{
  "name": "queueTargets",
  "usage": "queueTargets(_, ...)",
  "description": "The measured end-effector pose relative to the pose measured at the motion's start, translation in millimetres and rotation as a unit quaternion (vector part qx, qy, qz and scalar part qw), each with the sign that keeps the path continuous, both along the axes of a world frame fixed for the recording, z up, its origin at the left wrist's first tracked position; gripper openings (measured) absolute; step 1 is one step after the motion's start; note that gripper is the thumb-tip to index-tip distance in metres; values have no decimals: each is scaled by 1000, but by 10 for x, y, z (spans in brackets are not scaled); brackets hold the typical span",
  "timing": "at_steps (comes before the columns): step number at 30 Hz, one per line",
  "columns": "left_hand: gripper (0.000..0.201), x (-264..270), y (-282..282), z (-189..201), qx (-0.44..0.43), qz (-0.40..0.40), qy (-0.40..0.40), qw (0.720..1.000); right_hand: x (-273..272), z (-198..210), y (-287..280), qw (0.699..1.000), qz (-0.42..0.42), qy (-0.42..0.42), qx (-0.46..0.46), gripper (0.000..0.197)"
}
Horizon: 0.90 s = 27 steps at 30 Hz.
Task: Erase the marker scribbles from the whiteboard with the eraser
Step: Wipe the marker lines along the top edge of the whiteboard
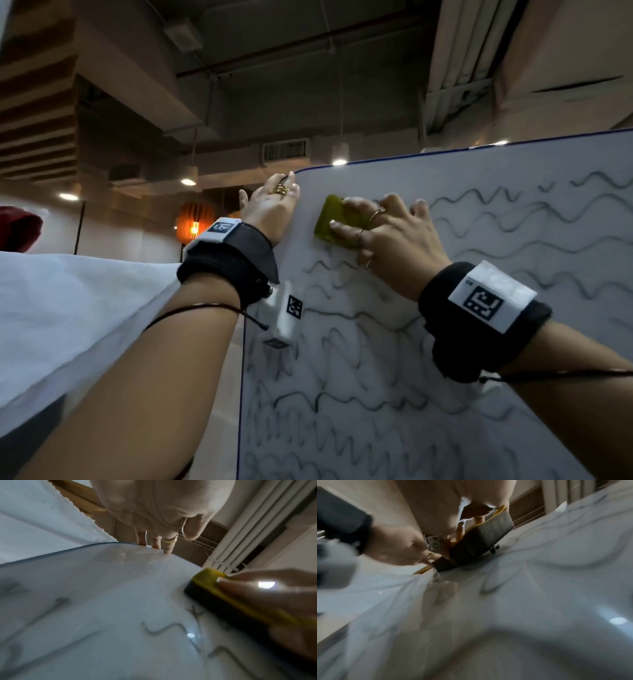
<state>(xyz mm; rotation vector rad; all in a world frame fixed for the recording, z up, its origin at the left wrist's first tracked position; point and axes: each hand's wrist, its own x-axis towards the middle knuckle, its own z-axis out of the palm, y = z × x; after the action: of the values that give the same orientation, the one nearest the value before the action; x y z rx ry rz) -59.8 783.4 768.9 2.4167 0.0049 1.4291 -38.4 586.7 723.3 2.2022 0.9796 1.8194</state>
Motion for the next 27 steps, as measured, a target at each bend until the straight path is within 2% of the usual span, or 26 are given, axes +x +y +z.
queueTargets(2, 47, 47, 0, -29, 0, 11, -7, 1000, -13, 95, 6, 999, -35, 30, 10, 51)
queueTargets(4, 47, 87, 19, -36, 5, 8, -17, 1000, -73, 94, 159, 999, -33, 41, 10, 53)
queueTargets(7, 49, 115, 64, -54, 13, 4, -31, 999, -28, -105, 446, 998, 0, 43, -43, 50)
queueTargets(9, 49, 114, 87, -61, 22, 4, -32, 999, 45, -172, 426, 997, -10, 28, -69, 48)
queueTargets(12, 49, 96, 107, -64, 20, -6, -34, 999, 53, -89, 162, 1000, 24, -3, 11, 47)
queueTargets(15, 51, 123, 78, -79, 15, 2, -34, 999, 48, 75, -38, 998, -18, 28, 48, 51)
queueTargets(18, 53, 169, 0, -102, 14, 26, -44, 999, -30, 35, 140, 996, -31, 61, 55, 55)
queueTargets(21, 56, 152, -13, -134, 21, 44, -47, 998, -59, -212, 387, 997, -21, 71, 17, 57)
queueTargets(24, 63, 114, 13, -135, 33, 45, -37, 998, 53, -301, 271, 999, -12, 39, 3, 58)
queueTargets(27, 68, 86, -1, -137, 37, 49, -16, 998, 152, -196, -22, 994, 52, -41, 82, 49)
